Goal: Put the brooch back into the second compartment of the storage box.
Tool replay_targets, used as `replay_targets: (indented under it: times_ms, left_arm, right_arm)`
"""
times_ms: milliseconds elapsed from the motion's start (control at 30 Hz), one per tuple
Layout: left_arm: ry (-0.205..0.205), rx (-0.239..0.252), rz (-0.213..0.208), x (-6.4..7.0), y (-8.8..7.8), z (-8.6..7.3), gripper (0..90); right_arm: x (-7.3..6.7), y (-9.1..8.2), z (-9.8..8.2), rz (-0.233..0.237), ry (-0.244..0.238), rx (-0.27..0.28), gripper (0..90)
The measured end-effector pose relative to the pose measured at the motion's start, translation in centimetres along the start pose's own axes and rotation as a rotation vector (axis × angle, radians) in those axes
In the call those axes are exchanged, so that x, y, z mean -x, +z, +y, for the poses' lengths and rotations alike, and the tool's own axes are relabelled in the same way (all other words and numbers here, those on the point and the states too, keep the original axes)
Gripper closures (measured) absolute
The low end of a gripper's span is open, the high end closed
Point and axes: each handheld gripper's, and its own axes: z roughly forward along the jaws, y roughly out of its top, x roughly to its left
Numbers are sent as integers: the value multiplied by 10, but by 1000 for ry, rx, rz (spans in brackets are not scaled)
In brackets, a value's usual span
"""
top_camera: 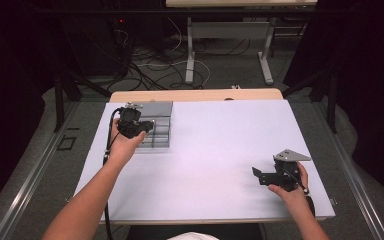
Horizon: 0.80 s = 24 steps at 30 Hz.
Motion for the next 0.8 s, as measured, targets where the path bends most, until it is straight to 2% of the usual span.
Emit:
replay_targets:
  times_ms: [233,533,700,800]
  left_arm:
    - [-14,13,12,-12,-1,2,801]
    - [-22,9,22,-20,9,5,801]
    - [2,-4,43,-23,13,11,801]
    - [2,-1,50,-24,14,15,801]
  right_arm:
    - [0,1,0,10,7,-3,62]
    - [1,0,-1,6,14,-6,62]
    - [2,0,-1,3,11,-9,62]
    - [2,1,-1,7,16,-4,62]
